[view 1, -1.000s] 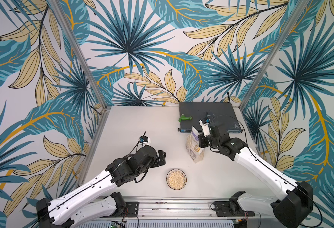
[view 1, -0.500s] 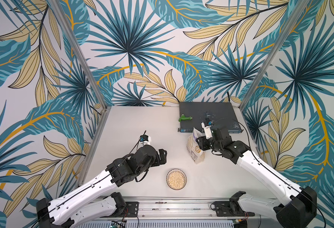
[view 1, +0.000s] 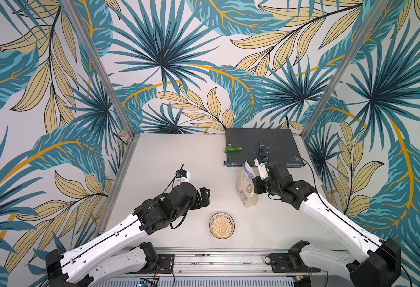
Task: Pour the oats into the breakfast bowl
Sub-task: Close the oats bag at the center of the board.
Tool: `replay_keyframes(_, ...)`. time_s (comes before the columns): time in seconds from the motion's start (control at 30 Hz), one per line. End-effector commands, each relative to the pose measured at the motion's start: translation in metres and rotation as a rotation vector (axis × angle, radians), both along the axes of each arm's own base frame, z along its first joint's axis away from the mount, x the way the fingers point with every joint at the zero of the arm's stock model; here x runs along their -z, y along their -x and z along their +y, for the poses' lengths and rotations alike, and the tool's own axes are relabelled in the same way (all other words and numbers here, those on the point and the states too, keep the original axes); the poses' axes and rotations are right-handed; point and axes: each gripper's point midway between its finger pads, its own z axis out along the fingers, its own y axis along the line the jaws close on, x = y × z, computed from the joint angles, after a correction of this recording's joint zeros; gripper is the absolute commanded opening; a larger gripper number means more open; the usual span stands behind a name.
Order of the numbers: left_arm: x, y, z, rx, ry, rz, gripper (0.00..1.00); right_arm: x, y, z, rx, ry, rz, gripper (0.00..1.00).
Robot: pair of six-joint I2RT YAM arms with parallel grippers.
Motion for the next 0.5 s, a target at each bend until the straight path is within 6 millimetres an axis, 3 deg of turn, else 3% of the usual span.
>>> replay_keyframes(0.0,-0.001,-0.002,-0.002,0.012,0.001,-0.016,1.00,-0.024,-0.005,-0.002,0.038,-0.046,-0.079,0.00)
replay_keyframes(0.07,-0.001,-0.002,-0.002,0.009,0.000,-0.019,1.00,-0.026,-0.003,-0.001,0.036,-0.059,-0.063,0.37)
replay_keyframes(0.13,-0.002,-0.003,-0.003,0.011,0.005,-0.022,1.00,-0.026,0.001,-0.001,0.027,-0.069,-0.056,0.50)
replay_keyframes(0.23,-0.002,-0.004,-0.004,0.012,0.002,-0.026,1.00,-0.017,0.008,-0.006,0.028,-0.060,-0.041,0.54)
replay_keyframes(0.47,0.000,-0.005,-0.004,0.013,-0.012,-0.024,1.00,0.009,0.028,-0.006,-0.020,-0.062,0.039,0.46)
